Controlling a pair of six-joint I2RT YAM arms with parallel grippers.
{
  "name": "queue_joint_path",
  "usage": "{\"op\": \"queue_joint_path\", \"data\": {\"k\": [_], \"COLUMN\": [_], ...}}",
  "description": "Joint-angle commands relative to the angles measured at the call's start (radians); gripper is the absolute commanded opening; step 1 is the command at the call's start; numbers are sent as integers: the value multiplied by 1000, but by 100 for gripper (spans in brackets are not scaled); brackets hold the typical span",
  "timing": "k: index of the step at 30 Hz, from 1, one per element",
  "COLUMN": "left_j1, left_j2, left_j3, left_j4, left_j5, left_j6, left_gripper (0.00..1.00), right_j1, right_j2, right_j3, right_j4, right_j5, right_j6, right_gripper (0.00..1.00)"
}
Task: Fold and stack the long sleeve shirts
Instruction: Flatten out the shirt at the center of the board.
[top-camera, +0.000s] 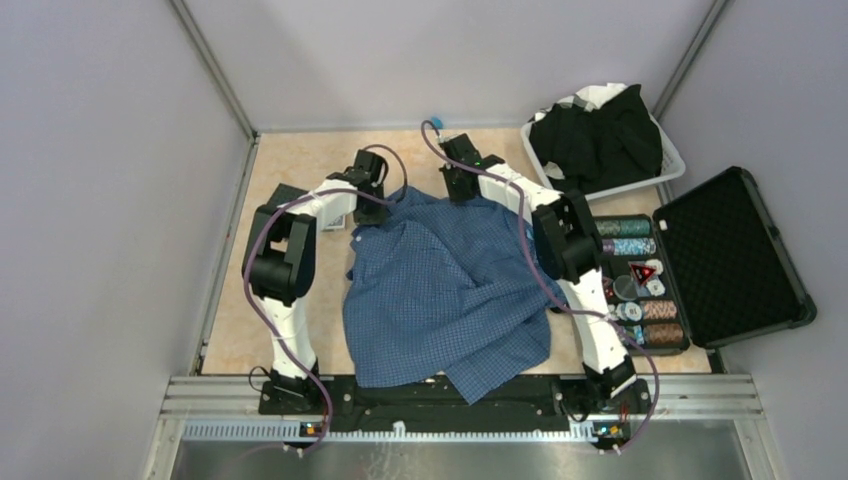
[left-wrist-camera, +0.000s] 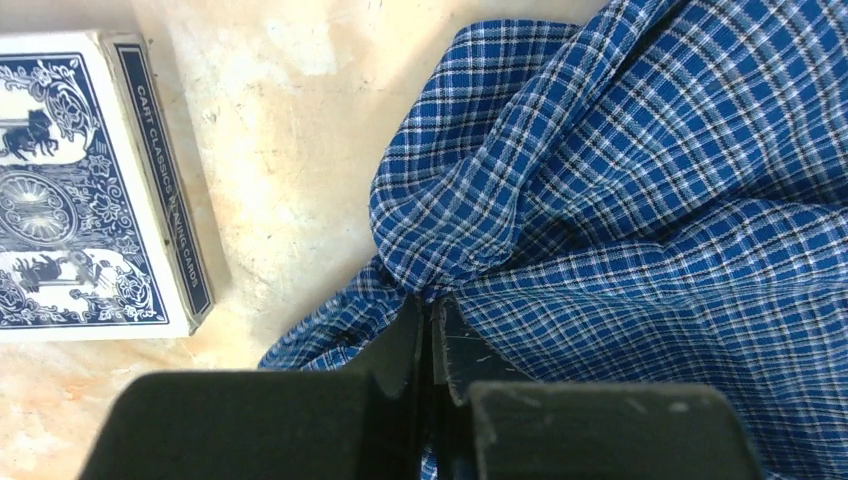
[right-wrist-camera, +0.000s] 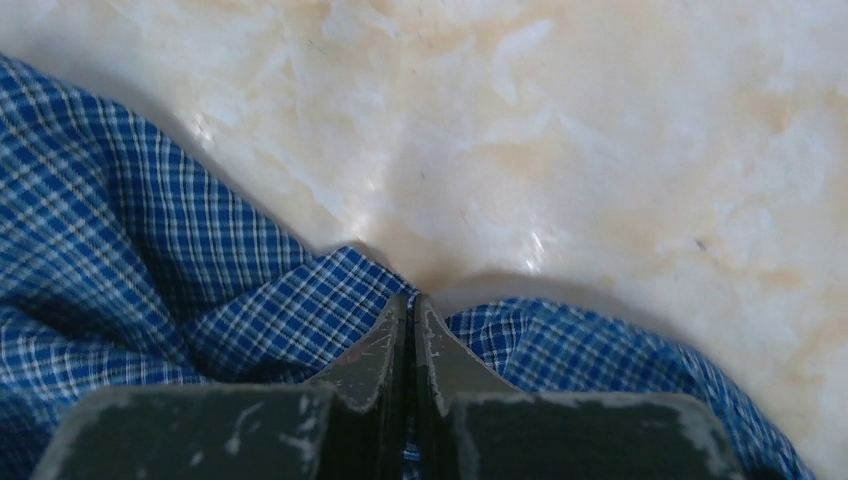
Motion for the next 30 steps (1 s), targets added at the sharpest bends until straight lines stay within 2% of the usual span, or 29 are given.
{"op": "queue_joint_path", "data": {"k": [1,9,16,18,20,21,22,23,25,26,28,30], "left_j1": [-3,-3,2,12,29,34,35,35,34,34,34,35], "left_j2": [-50,-205,-220,-159,-59,-6,48,88,107,90,19,-55], "left_j3": [76,147,185,266,429,534,637,718,782,753,628,456], "left_j4": [54,150,292,296,208,143,79,16,-45,-47,-19,7], "left_j5": [-35,-118,-193,-200,-147,-134,-122,-105,-66,-57,-62,-88], "left_j6": [37,125,195,212,213,210,208,203,184,167,139,110], "left_gripper": [0,0,0,7,17,33,58,77,88,91,93,92], "right_j1": [-28,-65,-144,-179,-211,-225,-238,-253,-279,-283,-282,-275], "right_j2": [-194,-493,-584,-544,-472,-436,-406,-372,-302,-265,-250,-280], "right_j3": [-35,-181,-323,-287,-191,-140,-99,-49,72,129,176,138], "right_j4": [-33,137,383,394,346,319,297,275,171,121,61,54], "right_j5": [23,47,68,21,-33,-47,-66,-96,-167,-168,-172,-180], "right_j6": [74,137,229,272,308,321,331,341,340,327,301,287], "right_gripper": [0,0,0,0,0,0,1,15,48,59,69,72]}}
